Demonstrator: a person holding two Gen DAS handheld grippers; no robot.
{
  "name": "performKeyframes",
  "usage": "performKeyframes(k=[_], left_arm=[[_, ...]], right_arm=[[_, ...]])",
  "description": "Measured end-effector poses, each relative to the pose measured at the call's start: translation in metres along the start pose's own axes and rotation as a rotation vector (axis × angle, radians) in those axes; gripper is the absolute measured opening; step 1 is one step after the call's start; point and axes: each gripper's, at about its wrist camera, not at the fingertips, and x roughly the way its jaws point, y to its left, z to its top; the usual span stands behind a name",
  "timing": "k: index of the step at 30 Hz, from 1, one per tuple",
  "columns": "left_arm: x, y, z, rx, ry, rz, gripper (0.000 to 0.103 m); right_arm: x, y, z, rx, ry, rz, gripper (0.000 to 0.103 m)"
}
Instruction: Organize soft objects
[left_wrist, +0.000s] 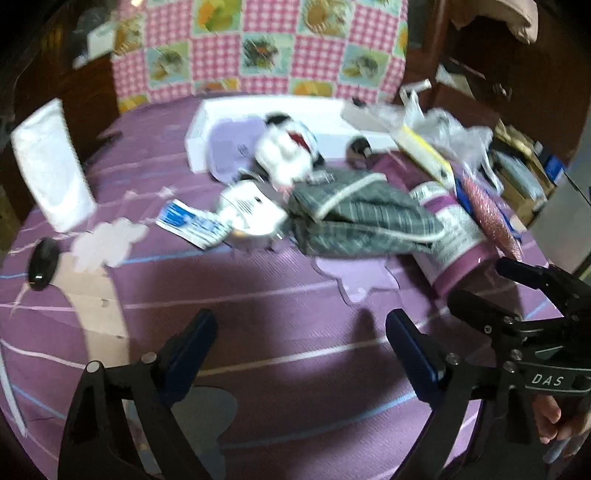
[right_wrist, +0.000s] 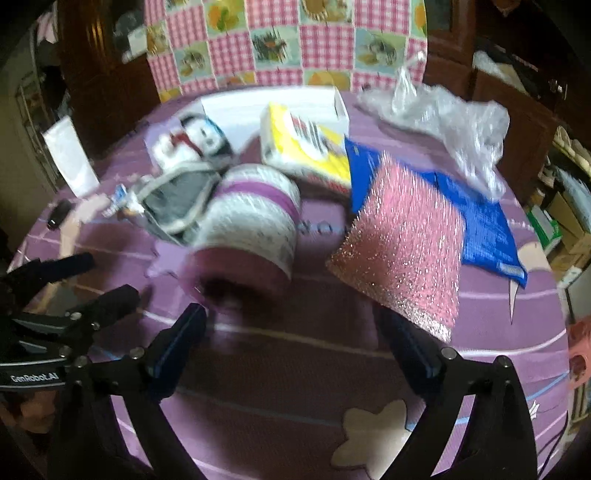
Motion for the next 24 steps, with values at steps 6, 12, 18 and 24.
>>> performKeyframes(k=[6,12,18,24], left_arm=[[-0.036,-0.004,-0.002,0.032,-0.214,0.071,0.095],[-0.046,-0.006,0.005,0.053,-0.273,0.074,0.095],[-0.044,-0.002,0.001,0.036,-0.252,0.078,0.095],[-0.042,0.0,-0.002,0.05,-0.219,0.071,0.095]], right_arm=[[-0.033,0.018,-0.002,-0.07,-0.198,-0.072,0.095],[-0.053,0.018,-0.003,-0.082,-0.323,-0.113,0.096],[-0.049,0.014,-0.003,-0.035,-0.255,0.003,0.096],[-0.046,0.019,-0.011,-0.058,-0.219,0.004,0.096]])
